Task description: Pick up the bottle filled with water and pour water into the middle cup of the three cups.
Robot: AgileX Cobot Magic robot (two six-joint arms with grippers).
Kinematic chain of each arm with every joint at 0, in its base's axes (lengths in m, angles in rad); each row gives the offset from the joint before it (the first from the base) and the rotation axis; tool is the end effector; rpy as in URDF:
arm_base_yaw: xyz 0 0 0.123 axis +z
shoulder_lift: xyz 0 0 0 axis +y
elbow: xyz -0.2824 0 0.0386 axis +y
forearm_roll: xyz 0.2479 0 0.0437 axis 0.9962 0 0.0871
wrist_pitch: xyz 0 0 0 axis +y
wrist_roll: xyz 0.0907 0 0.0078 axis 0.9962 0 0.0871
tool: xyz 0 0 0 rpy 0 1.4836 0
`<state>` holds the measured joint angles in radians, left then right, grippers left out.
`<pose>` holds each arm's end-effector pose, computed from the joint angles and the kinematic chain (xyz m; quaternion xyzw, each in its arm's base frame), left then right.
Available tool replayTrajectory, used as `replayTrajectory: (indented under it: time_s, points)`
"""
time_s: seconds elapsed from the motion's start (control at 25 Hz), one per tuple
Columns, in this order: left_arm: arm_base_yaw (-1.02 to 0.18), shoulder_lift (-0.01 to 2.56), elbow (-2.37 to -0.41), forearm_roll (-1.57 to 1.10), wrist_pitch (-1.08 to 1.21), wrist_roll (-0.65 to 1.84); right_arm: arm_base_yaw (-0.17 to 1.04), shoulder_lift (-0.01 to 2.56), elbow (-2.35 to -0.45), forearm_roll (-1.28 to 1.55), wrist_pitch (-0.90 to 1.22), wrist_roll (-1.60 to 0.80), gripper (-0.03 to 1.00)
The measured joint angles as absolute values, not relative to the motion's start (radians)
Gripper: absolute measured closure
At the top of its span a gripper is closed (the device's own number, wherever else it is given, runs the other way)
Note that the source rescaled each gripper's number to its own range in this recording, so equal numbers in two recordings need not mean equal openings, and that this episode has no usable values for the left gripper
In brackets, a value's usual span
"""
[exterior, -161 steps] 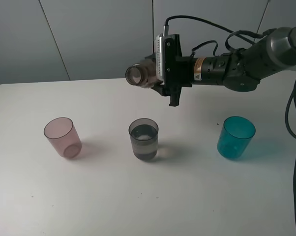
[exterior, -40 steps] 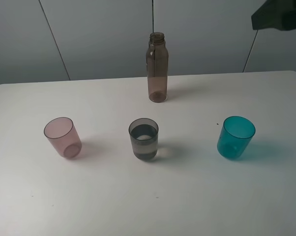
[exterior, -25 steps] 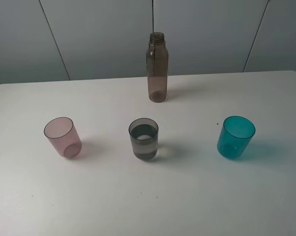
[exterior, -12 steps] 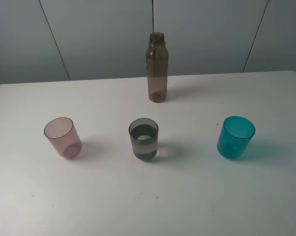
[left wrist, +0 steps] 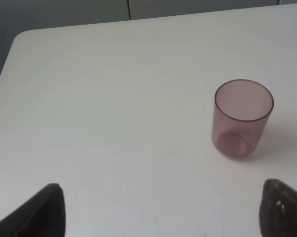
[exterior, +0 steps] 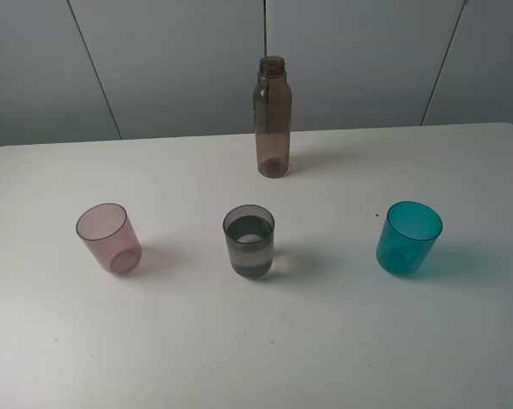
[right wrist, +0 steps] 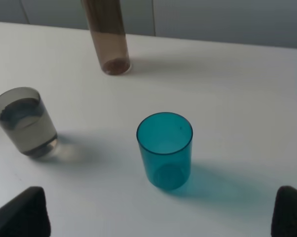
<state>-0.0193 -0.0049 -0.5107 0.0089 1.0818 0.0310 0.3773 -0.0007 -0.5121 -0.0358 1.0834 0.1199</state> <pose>-0.0077 0.0009 0.2784 0.0212 0.8544 0.0075 0.5191 -0.0058 -0.0054 0.2787 -0.1088 0.8487 0.1099 0.5057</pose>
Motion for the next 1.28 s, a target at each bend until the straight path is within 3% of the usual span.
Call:
replayTrajectory:
  time_s: [0.36, 0.72, 1.28]
  points:
    - [-0.019, -0.005, -0.511, 0.009, 1.082, 0.033, 0.371, -0.001, -0.512, -0.036, 1.087, 0.124, 0.13]
    - [-0.019, -0.005, -0.511, 0.009, 1.082, 0.033, 0.105, -0.001, -0.512, -0.036, 1.089, 0.122, 0.13]
    - [-0.019, -0.005, -0.511, 0.009, 1.082, 0.033, 0.108, -0.001, -0.512, -0.014, 1.089, 0.020, 0.13]
